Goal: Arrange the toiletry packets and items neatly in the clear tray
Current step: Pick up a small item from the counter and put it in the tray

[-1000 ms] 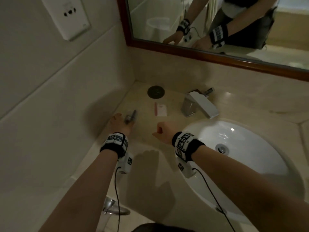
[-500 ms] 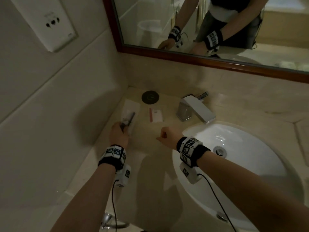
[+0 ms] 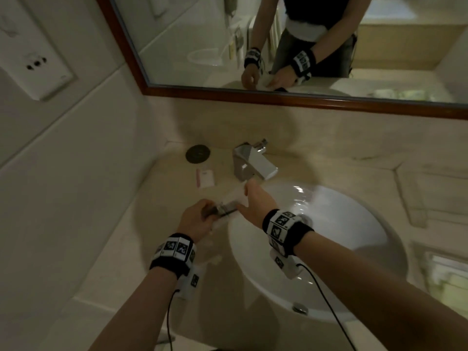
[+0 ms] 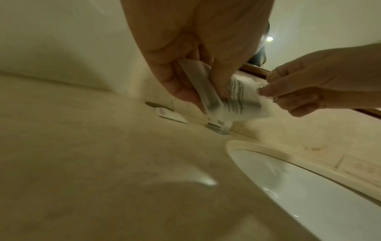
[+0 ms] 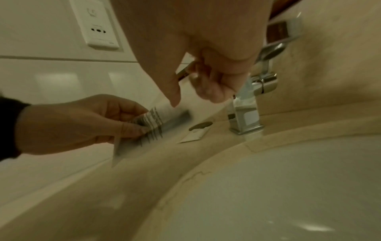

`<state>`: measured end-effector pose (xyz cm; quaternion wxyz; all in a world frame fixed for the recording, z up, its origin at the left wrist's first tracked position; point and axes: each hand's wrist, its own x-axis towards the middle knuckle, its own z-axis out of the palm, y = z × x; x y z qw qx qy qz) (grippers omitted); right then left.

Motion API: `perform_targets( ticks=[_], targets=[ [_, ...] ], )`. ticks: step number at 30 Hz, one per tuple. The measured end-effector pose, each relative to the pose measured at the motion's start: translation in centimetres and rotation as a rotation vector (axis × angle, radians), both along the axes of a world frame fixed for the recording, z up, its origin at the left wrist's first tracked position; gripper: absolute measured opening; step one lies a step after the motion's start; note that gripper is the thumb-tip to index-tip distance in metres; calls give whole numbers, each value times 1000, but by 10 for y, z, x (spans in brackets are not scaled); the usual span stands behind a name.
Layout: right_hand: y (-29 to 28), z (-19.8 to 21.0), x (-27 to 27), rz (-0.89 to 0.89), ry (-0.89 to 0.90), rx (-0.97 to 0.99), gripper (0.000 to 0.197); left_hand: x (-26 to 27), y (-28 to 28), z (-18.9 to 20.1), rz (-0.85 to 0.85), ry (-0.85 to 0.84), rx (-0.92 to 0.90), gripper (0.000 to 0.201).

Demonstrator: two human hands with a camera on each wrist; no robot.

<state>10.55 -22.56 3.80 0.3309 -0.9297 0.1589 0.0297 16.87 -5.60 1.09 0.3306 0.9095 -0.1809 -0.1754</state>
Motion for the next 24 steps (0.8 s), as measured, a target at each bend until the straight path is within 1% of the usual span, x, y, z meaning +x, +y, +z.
perform_targets(
  ticks=[2,4,6,8,11,14,17,19,21,24],
  targets=[
    [-17,5,-19,19,-26,-38,40,-16,-21,1,-56,37,-2,22],
    [-40,9,-39,81,-42,-145,46,-35,-45,4,-115,72,-19,16],
    [-64,12,-61,141,-26,-299,47,-55,-71,7,-175,74,-34,16],
    [-88,14,-85,158,38,-347,47,-76,-98,10,-235,65,-48,15],
    [-121,13,-118,152,185,-335,39,-108,-140,14,-330,47,-50,13],
    [-153,15,-155,113,274,-295,34,-142,-179,18,-372,50,-72,19],
    [-187,16,-198,38,292,-206,39,-177,-215,19,-389,89,-96,31],
    [-207,16,-226,-20,296,-138,38,-202,-236,17,-389,108,-103,36],
    [-226,14,-253,-49,311,-126,35,-224,-255,14,-399,118,-98,38],
    [-248,10,-290,-83,313,-127,38,-253,-282,13,-434,99,-60,40]
  ],
)
